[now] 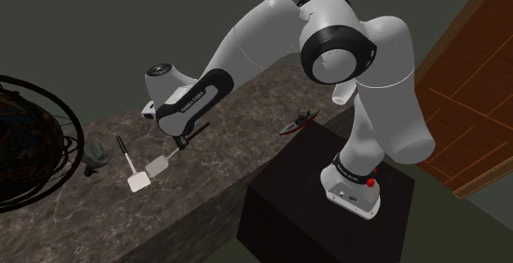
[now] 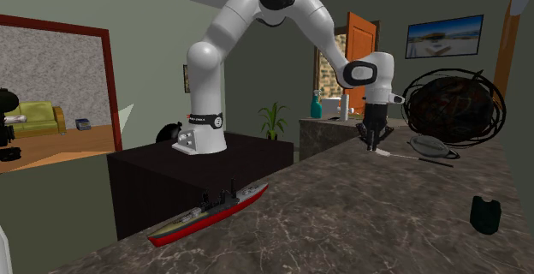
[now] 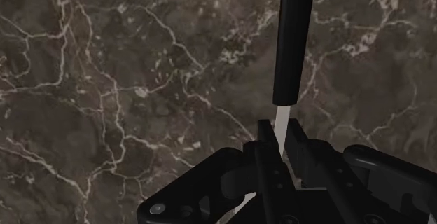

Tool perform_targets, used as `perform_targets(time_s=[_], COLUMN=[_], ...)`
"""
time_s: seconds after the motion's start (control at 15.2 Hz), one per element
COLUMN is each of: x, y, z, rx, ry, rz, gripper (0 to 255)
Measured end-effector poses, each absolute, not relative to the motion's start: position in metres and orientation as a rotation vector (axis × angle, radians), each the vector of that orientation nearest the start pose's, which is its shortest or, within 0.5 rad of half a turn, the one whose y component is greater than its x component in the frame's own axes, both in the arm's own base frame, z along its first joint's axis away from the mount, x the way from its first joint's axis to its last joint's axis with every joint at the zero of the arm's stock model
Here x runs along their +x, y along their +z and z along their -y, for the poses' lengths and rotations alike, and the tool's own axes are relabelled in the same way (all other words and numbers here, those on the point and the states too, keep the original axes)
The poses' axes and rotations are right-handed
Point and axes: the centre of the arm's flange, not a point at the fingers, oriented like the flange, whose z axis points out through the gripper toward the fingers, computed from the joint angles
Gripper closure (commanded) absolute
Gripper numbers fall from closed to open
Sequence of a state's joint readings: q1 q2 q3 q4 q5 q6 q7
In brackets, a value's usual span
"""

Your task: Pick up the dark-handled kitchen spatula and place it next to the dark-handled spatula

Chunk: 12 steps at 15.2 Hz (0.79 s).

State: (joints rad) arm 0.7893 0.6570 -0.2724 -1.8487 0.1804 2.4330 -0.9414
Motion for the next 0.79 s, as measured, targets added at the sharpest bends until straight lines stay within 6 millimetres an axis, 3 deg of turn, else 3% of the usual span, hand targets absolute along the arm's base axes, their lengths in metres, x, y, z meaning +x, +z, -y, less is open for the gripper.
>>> perform_targets(time_s=[0.46,0.79], x=[0.548,0.548], y=[0.137,0.132], z=[-0.322,-0.322], rx=[-2.466,-2.466], ry=[0.082,0.081], rz=[2.012,2.012], gripper=[255,255])
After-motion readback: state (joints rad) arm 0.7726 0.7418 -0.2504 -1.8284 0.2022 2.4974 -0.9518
